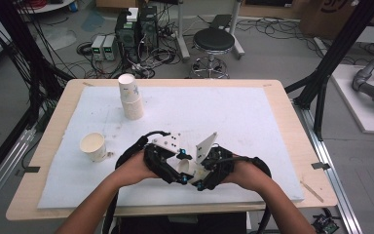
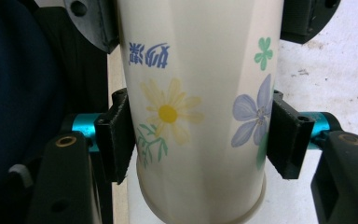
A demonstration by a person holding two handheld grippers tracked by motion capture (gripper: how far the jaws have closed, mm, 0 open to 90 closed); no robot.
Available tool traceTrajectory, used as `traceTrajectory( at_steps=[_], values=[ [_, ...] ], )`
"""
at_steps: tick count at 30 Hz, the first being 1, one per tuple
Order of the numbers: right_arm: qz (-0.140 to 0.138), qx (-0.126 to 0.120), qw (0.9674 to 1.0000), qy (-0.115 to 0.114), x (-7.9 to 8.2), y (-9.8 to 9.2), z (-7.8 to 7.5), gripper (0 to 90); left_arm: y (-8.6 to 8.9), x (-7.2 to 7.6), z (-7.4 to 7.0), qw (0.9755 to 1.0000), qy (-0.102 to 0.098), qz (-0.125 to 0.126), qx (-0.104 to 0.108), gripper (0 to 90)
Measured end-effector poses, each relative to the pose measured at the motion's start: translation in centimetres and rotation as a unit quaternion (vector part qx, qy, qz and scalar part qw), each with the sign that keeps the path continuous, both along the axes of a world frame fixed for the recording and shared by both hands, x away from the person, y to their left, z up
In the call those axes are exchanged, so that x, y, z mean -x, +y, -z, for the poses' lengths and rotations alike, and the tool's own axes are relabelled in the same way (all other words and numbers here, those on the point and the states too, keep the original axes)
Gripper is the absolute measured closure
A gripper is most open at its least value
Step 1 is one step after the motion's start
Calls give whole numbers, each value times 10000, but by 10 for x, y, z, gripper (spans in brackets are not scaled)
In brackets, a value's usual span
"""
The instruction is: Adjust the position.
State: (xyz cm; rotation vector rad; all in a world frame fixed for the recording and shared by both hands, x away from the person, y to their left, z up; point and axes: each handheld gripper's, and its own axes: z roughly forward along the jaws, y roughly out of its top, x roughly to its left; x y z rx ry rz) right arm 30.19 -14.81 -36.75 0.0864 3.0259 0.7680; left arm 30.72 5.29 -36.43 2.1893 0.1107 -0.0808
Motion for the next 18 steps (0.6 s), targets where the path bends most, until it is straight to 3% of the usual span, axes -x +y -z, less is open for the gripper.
traceTrajectory(
  at_steps=[5, 9, 10, 11, 12, 13, 18],
  values=[
    [8, -18, 10000, -35, 1, -1, 0, 334, 1, 0, 0, 10000, -43, 18, -1, 370],
    [119, -290, 9994, -130, 0, -5, -1, 245, 6, 0, 1, 9998, -72, -65, 162, 371],
    [289, -626, 9976, -113, -1, -10, -4, 198, 8, 0, 2, 9995, -107, -78, 280, 372],
    [289, -626, 9976, -113, -1, -10, -4, 198, 8, 0, 2, 9995, -107, -78, 280, 372],
    [334, -777, 9964, -80, -2, -14, -6, 198, 10, 0, 2, 9993, -118, -88, 342, 372],
    [459, -1106, 9928, -8, -3, -21, -10, 198, 11, 1, 3, 9991, -100, -107, 407, 372],
    [496, -1559, 9865, -75, -1, -36, -16, 199, 20, 1, 5, 9966, -127, -291, 762, 371]
  ],
)
